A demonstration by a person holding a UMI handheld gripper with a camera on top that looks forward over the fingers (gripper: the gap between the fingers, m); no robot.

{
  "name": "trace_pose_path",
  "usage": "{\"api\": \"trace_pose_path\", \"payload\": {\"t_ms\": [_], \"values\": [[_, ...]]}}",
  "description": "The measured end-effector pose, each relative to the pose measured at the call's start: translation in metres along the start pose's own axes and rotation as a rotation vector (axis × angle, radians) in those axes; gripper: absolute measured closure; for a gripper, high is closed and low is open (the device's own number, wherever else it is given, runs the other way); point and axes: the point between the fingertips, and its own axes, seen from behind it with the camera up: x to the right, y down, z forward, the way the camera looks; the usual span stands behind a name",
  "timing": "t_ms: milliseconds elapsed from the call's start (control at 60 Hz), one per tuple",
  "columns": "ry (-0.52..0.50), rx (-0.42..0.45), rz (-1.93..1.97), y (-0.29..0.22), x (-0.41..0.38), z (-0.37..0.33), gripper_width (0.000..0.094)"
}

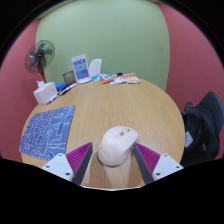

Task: Arrange mouse

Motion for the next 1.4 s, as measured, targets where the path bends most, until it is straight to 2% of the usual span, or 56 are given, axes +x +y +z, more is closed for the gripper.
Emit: {"api": "trace_pose_path", "payload": {"t_ms": [133, 267, 283, 517, 600, 683, 800, 883, 950, 1000, 1050, 1133, 1183, 1217, 1317, 1400], "values": [[-0.006, 0.006, -0.012, -0.015, -0.009, 0.02, 0.0122], [0.045, 0.012, -0.086, -0.02, -0.005, 0.035, 0.0285], [0.05, 0.016, -0.096, -0.021, -0.005, 0.035, 0.0354], [0.063, 0.01, -0.11, -0.026, -0.008, 0.035, 0.0523], [0.095, 0.014, -0.102, -0.039, -0.006, 0.026, 0.0529], [0.146, 0.084, -0.087, -0.084, -0.004, 0.005, 0.0527], [0.17, 0.254, -0.049, -0.177, -0.03, -0.041, 0.0527], [0.13, 0.368, -0.051, -0.231, -0.08, -0.072, 0.0529], [0.072, 0.409, -0.069, -0.246, -0.133, -0.079, 0.0529], [0.014, 0.395, -0.085, -0.241, -0.176, -0.074, 0.0531], [-0.044, 0.357, -0.092, -0.207, -0.223, -0.059, 0.0531], [-0.113, 0.22, -0.11, -0.149, -0.271, -0.008, 0.0531], [-0.117, 0.135, -0.123, -0.102, -0.289, 0.019, 0.0531], [-0.115, 0.091, -0.132, -0.087, -0.293, 0.035, 0.0531], [-0.096, 0.04, -0.156, -0.045, -0.3, 0.06, 0.0522], [-0.088, 0.012, -0.148, -0.028, -0.302, 0.073, 0.0442]]}}
